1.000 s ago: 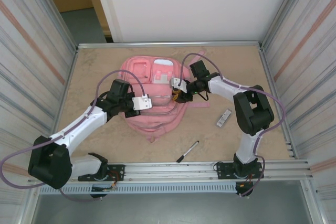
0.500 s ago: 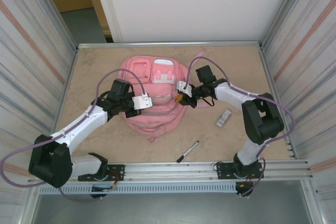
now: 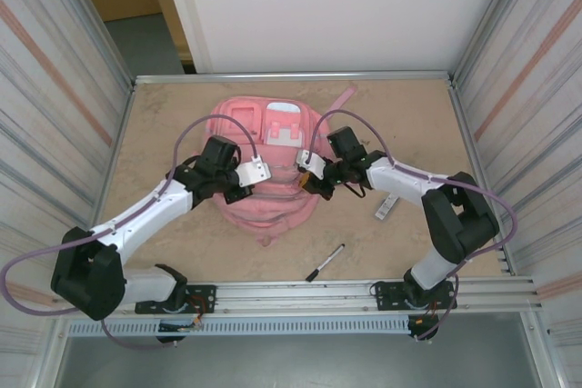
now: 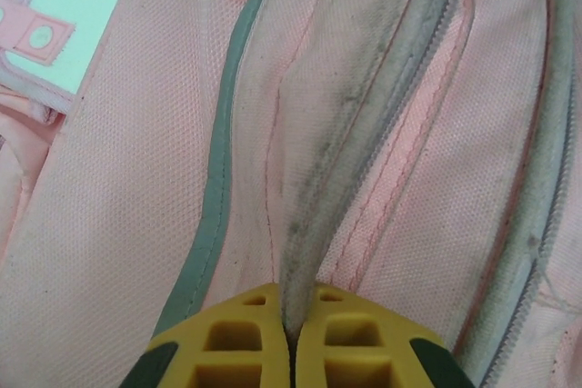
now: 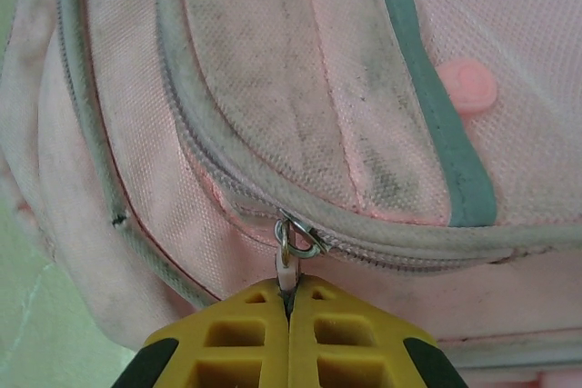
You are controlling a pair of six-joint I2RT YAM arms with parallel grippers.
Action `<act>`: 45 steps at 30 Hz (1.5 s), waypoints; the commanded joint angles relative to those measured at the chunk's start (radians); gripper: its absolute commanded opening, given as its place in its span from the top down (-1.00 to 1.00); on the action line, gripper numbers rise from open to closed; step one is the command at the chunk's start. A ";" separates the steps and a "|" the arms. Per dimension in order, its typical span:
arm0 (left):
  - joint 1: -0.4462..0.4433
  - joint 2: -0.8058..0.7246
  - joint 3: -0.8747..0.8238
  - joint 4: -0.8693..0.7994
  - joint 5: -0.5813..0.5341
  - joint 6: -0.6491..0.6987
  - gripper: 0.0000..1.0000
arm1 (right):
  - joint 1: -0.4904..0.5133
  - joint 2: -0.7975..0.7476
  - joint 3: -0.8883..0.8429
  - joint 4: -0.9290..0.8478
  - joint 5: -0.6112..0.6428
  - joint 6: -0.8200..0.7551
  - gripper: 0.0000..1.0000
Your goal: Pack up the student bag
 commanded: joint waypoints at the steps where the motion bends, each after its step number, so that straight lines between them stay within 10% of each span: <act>1: -0.062 0.002 0.023 0.122 0.024 -0.088 1.00 | 0.037 -0.052 -0.010 0.060 -0.028 0.203 1.00; 33: -0.104 0.049 0.003 0.151 0.049 -0.137 1.00 | 0.000 -0.085 0.178 -0.461 -0.144 0.385 1.00; 45: -0.144 0.077 0.023 0.193 0.086 -0.271 1.00 | 0.150 -0.004 0.130 -0.150 -0.030 0.730 1.00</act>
